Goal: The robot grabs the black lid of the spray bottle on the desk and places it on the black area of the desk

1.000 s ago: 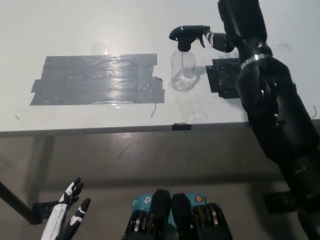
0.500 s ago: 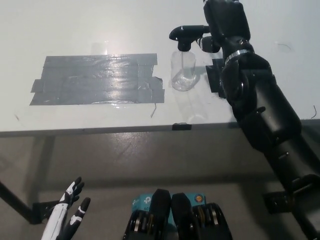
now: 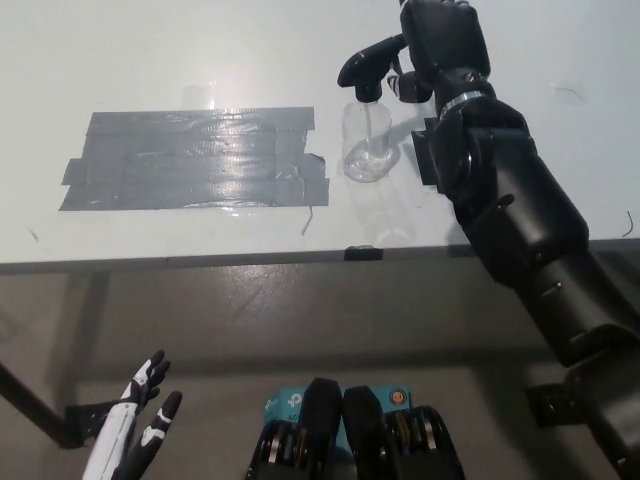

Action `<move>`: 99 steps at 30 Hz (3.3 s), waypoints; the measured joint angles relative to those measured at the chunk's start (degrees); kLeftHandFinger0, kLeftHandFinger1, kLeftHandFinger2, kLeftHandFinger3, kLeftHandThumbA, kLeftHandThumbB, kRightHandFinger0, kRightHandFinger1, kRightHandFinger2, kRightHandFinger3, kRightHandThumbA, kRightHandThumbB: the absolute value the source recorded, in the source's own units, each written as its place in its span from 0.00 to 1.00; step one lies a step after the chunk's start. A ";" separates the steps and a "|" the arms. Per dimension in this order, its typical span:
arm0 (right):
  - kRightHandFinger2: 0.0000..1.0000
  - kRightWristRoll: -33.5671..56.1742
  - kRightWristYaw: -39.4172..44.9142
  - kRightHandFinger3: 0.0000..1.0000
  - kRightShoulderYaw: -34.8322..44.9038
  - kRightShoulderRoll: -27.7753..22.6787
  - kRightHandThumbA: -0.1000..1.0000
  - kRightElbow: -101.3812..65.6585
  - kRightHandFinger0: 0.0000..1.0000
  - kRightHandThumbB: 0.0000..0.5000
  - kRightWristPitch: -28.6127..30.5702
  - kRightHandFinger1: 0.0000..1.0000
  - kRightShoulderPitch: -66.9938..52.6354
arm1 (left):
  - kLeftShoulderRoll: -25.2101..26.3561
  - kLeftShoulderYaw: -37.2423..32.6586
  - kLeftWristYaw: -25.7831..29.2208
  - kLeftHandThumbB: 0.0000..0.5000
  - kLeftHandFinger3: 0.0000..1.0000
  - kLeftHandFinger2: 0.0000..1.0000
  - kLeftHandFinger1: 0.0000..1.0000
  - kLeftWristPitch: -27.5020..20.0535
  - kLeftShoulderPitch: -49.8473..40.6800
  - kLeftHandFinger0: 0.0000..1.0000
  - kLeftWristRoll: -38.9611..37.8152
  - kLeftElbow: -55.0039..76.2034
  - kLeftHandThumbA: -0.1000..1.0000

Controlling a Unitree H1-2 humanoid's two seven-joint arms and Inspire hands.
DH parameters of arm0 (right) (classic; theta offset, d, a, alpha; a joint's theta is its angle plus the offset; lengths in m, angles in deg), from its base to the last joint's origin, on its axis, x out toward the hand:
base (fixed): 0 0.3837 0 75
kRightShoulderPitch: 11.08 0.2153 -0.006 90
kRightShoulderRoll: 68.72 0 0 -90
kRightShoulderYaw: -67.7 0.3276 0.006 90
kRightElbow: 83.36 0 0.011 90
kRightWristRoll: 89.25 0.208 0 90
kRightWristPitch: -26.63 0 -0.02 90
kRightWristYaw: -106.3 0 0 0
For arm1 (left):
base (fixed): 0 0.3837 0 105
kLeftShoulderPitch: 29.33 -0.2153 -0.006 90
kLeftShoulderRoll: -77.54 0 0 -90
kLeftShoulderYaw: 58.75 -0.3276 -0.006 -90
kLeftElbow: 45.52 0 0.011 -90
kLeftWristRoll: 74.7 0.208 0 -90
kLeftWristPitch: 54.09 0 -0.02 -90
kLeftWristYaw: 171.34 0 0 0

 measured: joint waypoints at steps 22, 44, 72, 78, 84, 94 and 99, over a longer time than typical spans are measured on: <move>1.00 1.07 -2.12 1.00 -2.86 -0.06 0.91 7.63 1.00 0.75 0.20 1.00 2.42 | 0.09 0.00 -0.07 0.38 1.00 1.00 1.00 0.19 1.50 1.00 -0.06 0.01 0.93; 1.00 3.05 -2.14 1.00 -3.46 0.33 0.91 9.15 1.00 0.76 0.27 1.00 4.54 | 0.22 -0.09 -0.88 0.40 1.00 1.00 1.00 1.35 2.88 1.00 0.53 1.92 0.94; 0.54 5.62 -19.95 0.60 -4.77 0.18 0.39 22.66 0.11 0.47 16.24 0.36 8.42 | 0.93 -0.56 -2.16 0.38 1.00 1.00 1.00 2.43 4.74 1.00 1.05 1.94 0.93; 0.48 7.36 -21.98 0.57 -2.96 0.01 0.50 21.48 0.11 0.37 18.59 0.32 8.55 | 0.94 -0.87 -2.52 0.37 1.00 1.00 1.00 2.49 5.06 1.00 0.97 1.93 0.92; 0.27 9.87 -22.71 0.27 0.26 -0.04 0.67 20.98 0.30 0.30 20.37 0.22 9.32 | 0.95 -1.04 -2.84 0.37 1.00 1.00 1.00 2.51 5.19 1.00 0.99 1.93 0.92; 1.00 12.61 -17.38 1.00 1.29 -1.35 0.92 14.05 1.00 0.72 19.91 1.00 9.63 | 1.04 -1.21 -2.85 0.40 1.00 1.00 1.00 2.51 5.24 1.00 1.01 1.84 0.93; 1.00 14.70 -11.04 1.00 1.69 -1.19 1.00 6.65 1.00 0.97 16.94 1.00 7.69 | 1.02 -1.39 -2.85 0.36 1.00 1.00 1.00 2.59 5.27 1.00 1.06 1.81 0.91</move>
